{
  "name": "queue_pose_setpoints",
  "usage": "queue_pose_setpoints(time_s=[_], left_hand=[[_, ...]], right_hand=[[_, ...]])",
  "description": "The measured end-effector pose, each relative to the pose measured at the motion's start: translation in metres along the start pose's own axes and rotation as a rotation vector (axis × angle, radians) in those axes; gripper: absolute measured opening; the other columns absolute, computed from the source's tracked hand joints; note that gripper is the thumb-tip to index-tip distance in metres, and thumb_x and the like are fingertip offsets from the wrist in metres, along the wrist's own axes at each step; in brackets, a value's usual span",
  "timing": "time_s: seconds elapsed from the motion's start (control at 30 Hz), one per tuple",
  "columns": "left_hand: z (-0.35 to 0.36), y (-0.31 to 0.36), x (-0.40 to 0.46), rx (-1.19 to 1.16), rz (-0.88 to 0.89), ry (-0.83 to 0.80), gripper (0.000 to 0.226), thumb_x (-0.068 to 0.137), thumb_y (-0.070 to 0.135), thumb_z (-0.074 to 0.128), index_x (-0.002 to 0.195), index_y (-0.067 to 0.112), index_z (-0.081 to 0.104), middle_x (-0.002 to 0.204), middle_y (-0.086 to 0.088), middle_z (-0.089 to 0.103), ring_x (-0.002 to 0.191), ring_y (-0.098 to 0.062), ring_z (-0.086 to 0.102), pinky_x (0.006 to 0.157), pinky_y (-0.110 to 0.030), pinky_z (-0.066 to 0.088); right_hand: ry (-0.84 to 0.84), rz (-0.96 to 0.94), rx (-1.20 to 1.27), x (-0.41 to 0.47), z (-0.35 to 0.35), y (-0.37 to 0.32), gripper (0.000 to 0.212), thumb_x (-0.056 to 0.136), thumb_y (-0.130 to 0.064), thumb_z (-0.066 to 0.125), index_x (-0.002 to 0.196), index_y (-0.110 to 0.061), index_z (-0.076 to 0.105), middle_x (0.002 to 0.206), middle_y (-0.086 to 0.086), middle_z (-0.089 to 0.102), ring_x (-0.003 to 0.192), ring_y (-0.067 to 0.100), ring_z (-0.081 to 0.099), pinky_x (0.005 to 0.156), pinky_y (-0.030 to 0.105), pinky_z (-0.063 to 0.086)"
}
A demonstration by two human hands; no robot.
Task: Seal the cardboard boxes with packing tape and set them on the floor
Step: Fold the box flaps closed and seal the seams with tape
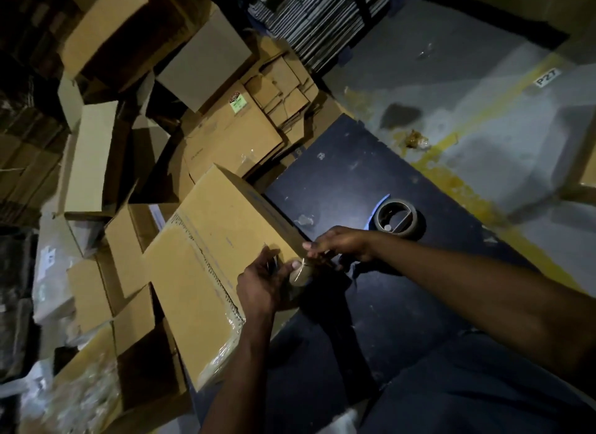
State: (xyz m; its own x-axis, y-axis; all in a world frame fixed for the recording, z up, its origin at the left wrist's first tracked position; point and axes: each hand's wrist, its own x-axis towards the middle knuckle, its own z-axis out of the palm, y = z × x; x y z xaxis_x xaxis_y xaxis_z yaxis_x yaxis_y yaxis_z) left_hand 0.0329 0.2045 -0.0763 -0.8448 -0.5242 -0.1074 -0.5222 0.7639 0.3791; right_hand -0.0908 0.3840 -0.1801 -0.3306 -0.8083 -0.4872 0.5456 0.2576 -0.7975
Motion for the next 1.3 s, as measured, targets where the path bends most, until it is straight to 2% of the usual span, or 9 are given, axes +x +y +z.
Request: queue_pose_setpoints(time_s=[0.13,0.27,0.43,0.63,0.87,1.0,1.1,1.2,1.3], left_hand=[[0.002,0.000,-0.002,-0.006,0.019,0.006,0.046,0.079,0.057,0.084,0.116,0.032,0.074,0.100,-0.001,0.078,0.094,-0.026,0.072,0.078,-0.035,0.053],[0.004,-0.003,0.000,-0.013,0.012,0.015,0.048,0.078,0.059,0.084,0.118,0.035,0.074,0.098,0.001,0.079,0.094,-0.025,0.074,0.077,-0.033,0.054],[0.004,-0.005,-0.001,-0.002,0.034,0.033,0.053,0.075,0.067,0.082,0.117,0.037,0.075,0.099,0.003,0.078,0.091,-0.024,0.073,0.079,-0.037,0.057],[-0.001,-0.005,0.006,0.191,0.182,0.055,0.060,0.076,0.084,0.066,0.111,0.035,0.073,0.087,0.003,0.076,0.080,-0.026,0.072,0.065,-0.033,0.054],[0.001,0.008,0.036,0.328,0.301,0.093,0.053,0.091,0.079,0.049,0.105,0.032,0.070,0.091,0.001,0.075,0.083,-0.030,0.072,0.064,-0.033,0.053],[0.001,0.013,0.085,0.241,0.463,0.071,0.046,0.098,0.061,0.055,0.111,0.025,0.080,0.122,0.001,0.074,0.101,-0.025,0.073,0.082,-0.036,0.058],[0.007,0.015,0.121,0.149,0.525,-0.016,0.051,0.096,0.058,0.062,0.121,0.017,0.078,0.133,0.000,0.066,0.109,-0.015,0.067,0.092,-0.028,0.053],[0.017,0.017,0.150,0.141,0.589,-0.050,0.051,0.100,0.056,0.060,0.135,0.019,0.070,0.141,0.000,0.056,0.124,-0.018,0.057,0.100,-0.030,0.048],[0.032,0.019,0.168,0.147,0.648,0.008,0.057,0.104,0.060,0.047,0.143,0.022,0.063,0.145,-0.003,0.052,0.128,-0.022,0.055,0.104,-0.034,0.046]], right_hand=[[0.040,0.007,0.035,0.004,0.001,0.009,0.049,0.073,-0.052,0.088,0.089,-0.008,0.073,0.083,0.011,0.063,0.080,0.026,0.059,0.071,0.038,0.049],[0.093,0.140,0.029,0.014,0.011,0.010,0.041,0.074,-0.047,0.088,0.091,-0.011,0.074,0.086,0.007,0.069,0.081,0.021,0.063,0.069,0.035,0.050],[0.164,0.174,0.063,0.009,0.014,0.011,0.058,0.068,-0.049,0.091,0.102,-0.006,0.075,0.105,0.008,0.075,0.098,0.025,0.068,0.081,0.038,0.055],[0.393,0.074,-0.001,0.003,0.025,0.015,0.056,0.060,-0.060,0.092,0.067,-0.016,0.057,0.056,-0.001,0.059,0.057,0.016,0.056,0.056,0.025,0.046],[0.802,-0.202,-0.012,0.011,0.041,0.052,0.036,0.085,-0.047,0.077,0.074,-0.028,0.048,0.071,-0.003,0.066,0.068,0.023,0.070,0.069,0.042,0.056],[0.936,-0.372,-0.081,0.002,0.029,0.041,0.020,0.089,-0.014,0.072,0.090,-0.029,0.059,0.089,-0.009,0.067,0.080,0.013,0.066,0.073,0.024,0.050],[1.002,-0.500,-0.007,0.008,0.008,0.025,0.040,0.088,0.007,0.060,0.122,-0.013,0.064,0.117,-0.002,0.064,0.109,0.015,0.064,0.085,0.004,0.042],[0.998,-0.521,0.034,0.026,-0.025,0.017,0.067,0.087,0.004,0.056,0.149,-0.019,0.046,0.151,0.004,0.049,0.142,0.018,0.044,0.111,0.028,0.041],[1.040,-0.552,0.050,0.043,-0.058,0.006,0.078,0.079,-0.008,0.056,0.154,-0.021,0.040,0.158,0.006,0.042,0.147,0.025,0.037,0.115,0.047,0.041]])
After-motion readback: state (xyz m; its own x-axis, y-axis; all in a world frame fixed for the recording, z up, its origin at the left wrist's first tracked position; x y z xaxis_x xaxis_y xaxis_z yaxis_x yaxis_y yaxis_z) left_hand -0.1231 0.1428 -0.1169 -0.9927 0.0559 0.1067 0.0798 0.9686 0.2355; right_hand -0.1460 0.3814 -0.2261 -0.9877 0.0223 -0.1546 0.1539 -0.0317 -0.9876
